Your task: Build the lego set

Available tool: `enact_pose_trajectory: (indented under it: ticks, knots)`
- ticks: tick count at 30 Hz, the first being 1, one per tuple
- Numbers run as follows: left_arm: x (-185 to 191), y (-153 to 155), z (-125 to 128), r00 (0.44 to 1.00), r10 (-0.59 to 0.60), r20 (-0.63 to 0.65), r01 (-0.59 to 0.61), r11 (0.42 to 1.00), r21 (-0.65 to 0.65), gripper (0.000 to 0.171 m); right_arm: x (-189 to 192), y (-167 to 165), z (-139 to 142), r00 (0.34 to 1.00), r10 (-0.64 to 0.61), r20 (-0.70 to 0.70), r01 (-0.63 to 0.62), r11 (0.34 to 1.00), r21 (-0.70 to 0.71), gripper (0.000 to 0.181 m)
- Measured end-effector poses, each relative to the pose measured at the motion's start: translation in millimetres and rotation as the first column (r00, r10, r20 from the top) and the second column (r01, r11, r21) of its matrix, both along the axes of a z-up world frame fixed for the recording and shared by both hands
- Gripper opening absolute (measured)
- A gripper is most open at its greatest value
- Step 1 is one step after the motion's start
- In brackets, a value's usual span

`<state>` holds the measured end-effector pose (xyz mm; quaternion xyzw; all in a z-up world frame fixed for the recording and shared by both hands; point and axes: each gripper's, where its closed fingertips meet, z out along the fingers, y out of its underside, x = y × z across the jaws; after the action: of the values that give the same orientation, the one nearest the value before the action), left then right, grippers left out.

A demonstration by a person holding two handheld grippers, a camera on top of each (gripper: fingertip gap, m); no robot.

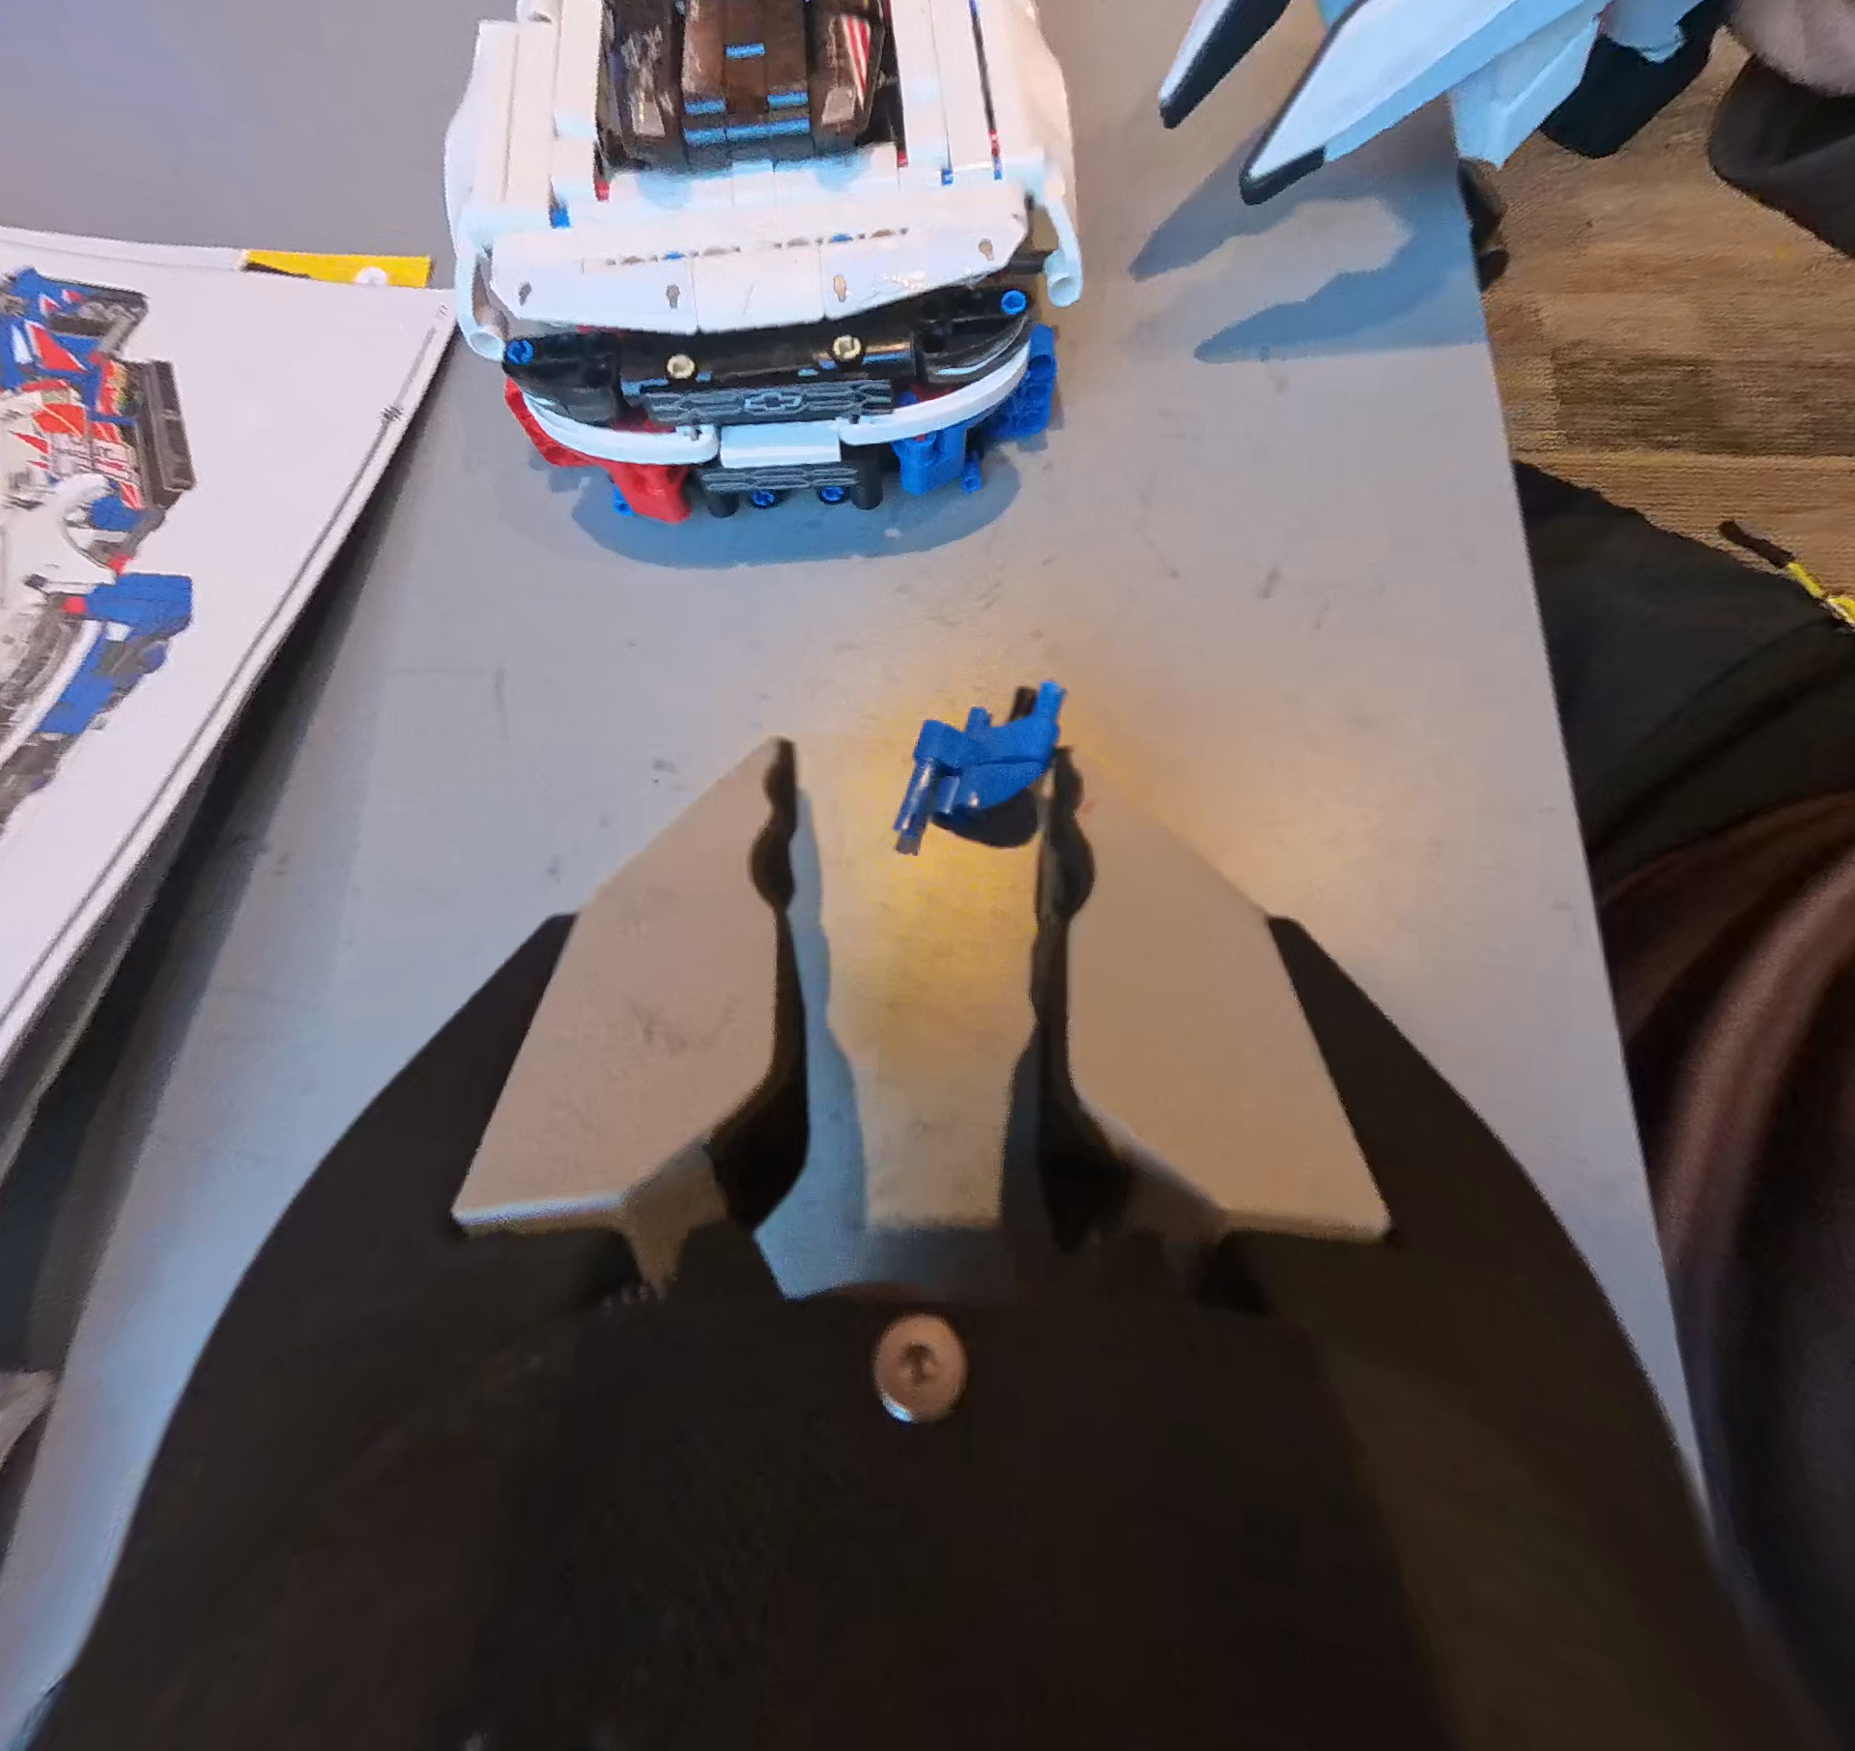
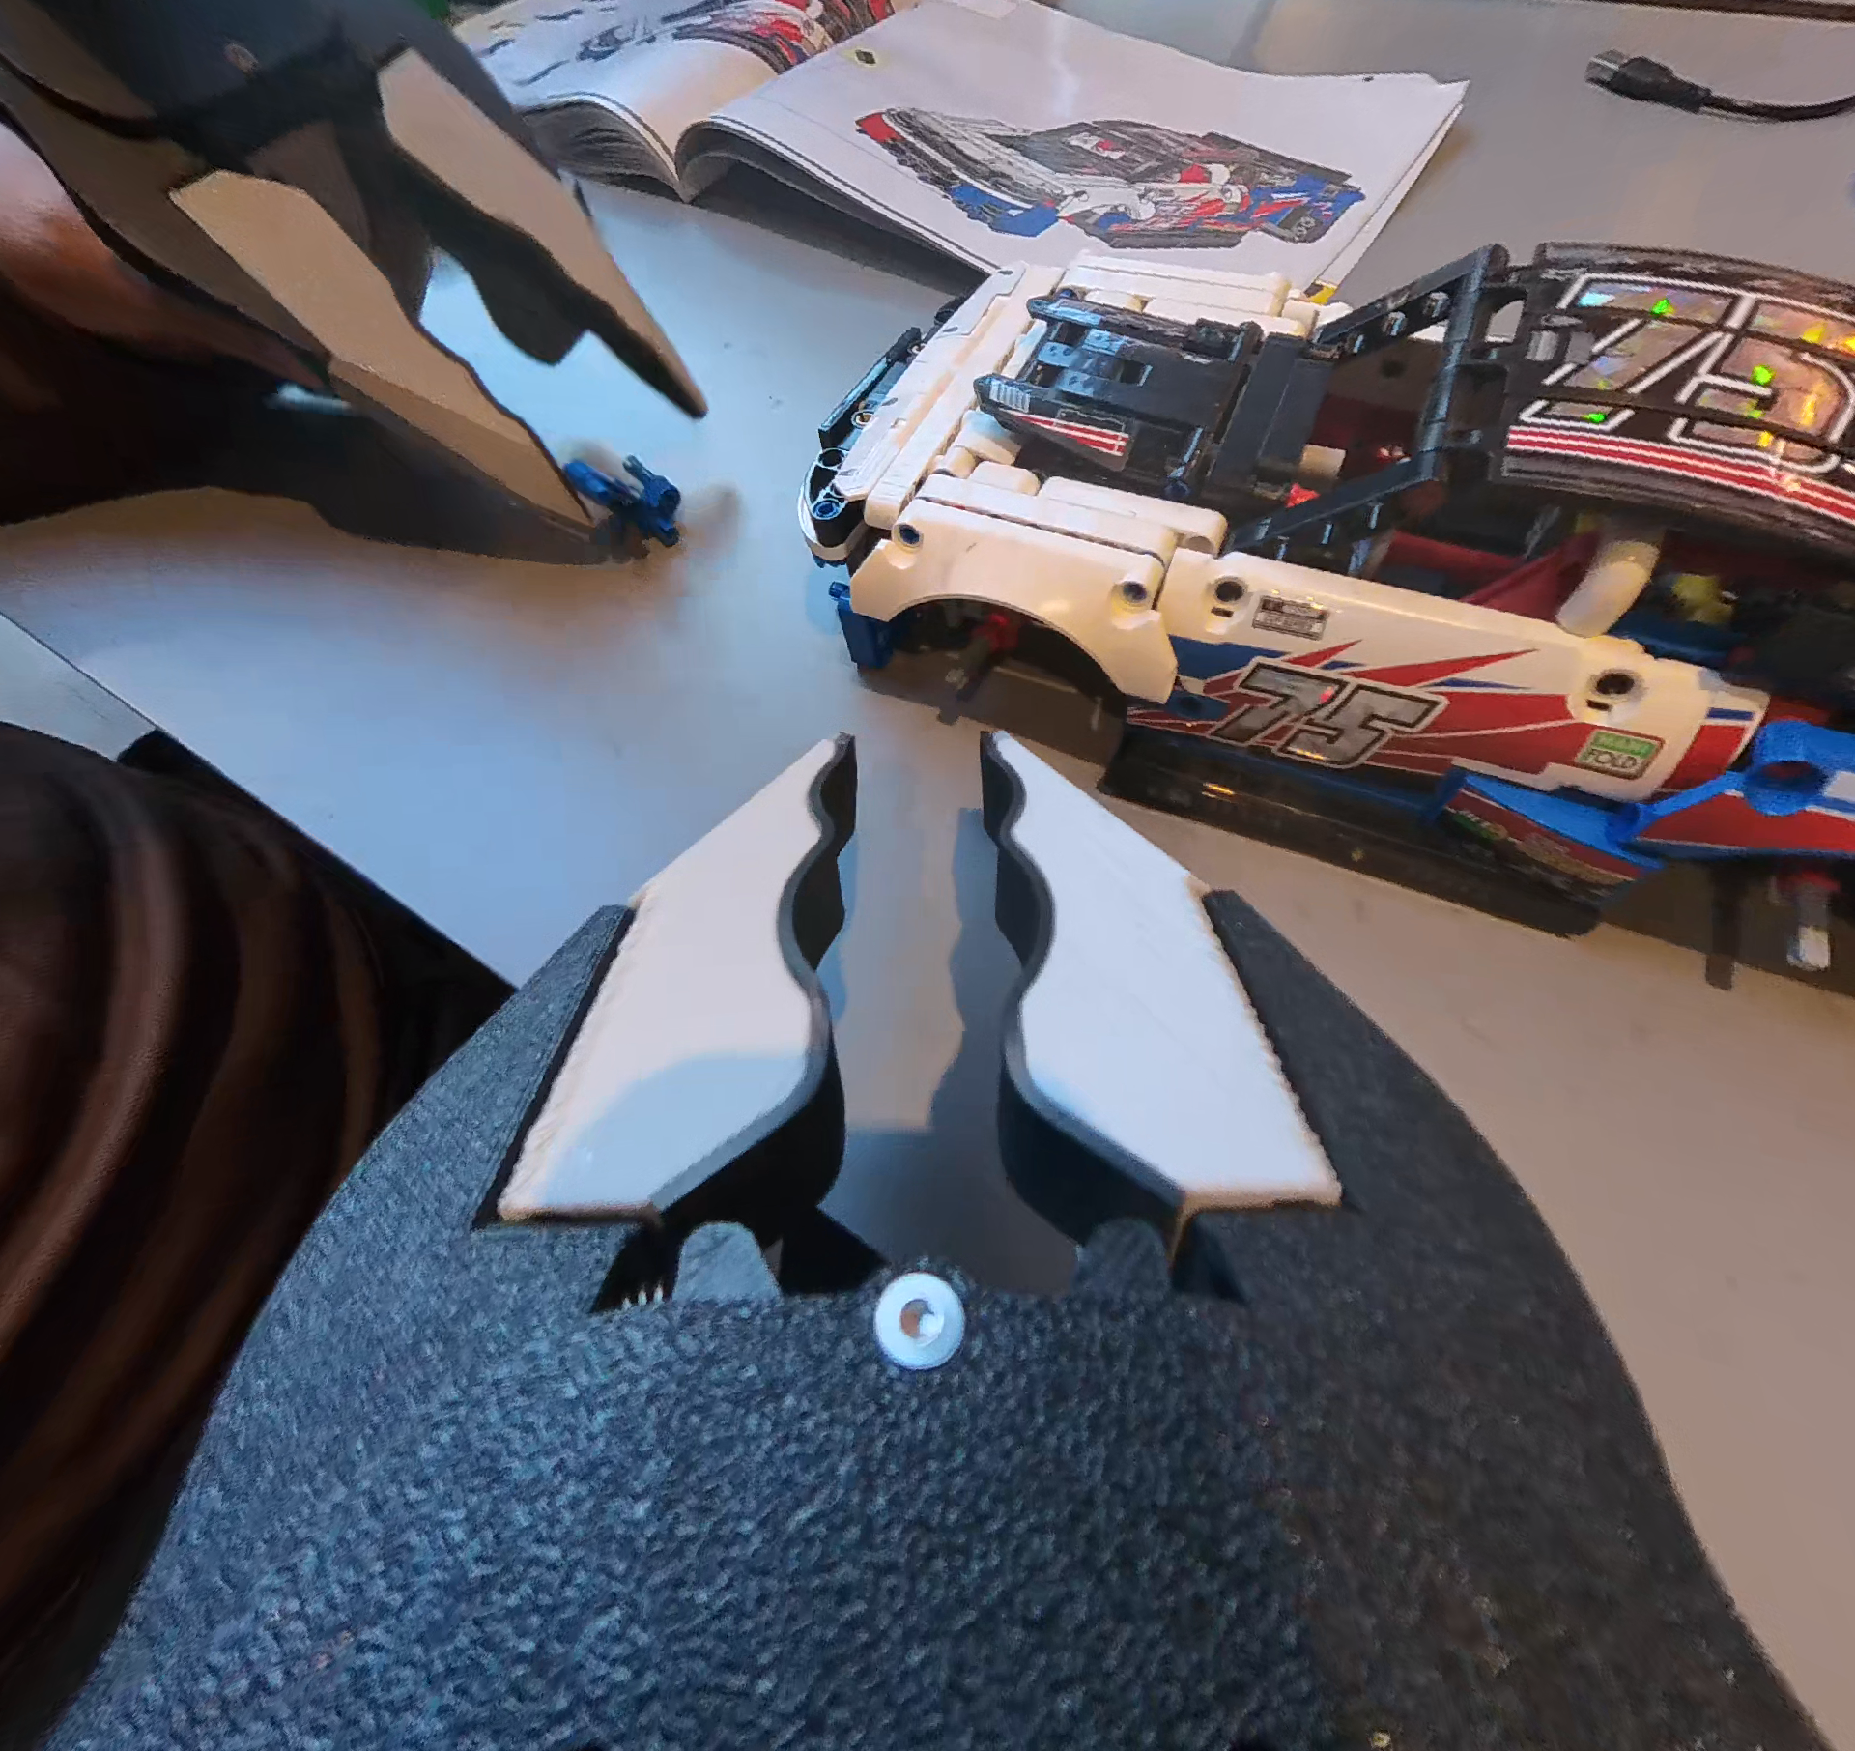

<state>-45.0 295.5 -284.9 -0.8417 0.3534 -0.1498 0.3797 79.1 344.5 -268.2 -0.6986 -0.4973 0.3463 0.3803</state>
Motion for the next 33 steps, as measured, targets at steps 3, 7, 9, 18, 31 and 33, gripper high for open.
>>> enact_pose_trajectory:
  ticks: [3,7,9,18,31,33]
  knots:
    - [-6,2,21,1.0,-0.021,0.018,0.021,0.999,0.035,0.058,6,-1,0,0.999,0.001,0.033,-0.002,0.999,0.05,0.019]
    - [-7,33,58,0.995,-0.069,0.078,0.064,0.996,0.066,0.073,10,-7,-6,0.998,-0.011,0.061,0.006,0.997,0.082,0.005]
    - [1,59,61,0.99,-0.114,0.083,0.109,0.992,0.056,0.083,4,-14,-11,0.998,0.016,0.064,-0.021,0.997,0.081,0.001]
    - [34,99,19,0.911,-0.408,0.062,0.413,0.905,-0.1,0.116,-2,-18,5,0.999,0.037,0.032,-0.038,0.999,0.035,0.028]
    - [47,46,13,0.826,-0.561,0.05,0.563,0.821,-0.096,0.083,24,5,-5,0.984,-0.178,0.03,0.18,0.959,-0.217,0.001]
    - [43,57,18,0.829,-0.553,0.077,0.558,0.827,-0.07,0.083,33,0,-5,0.985,-0.168,0.027,0.169,0.953,-0.251,0.0]
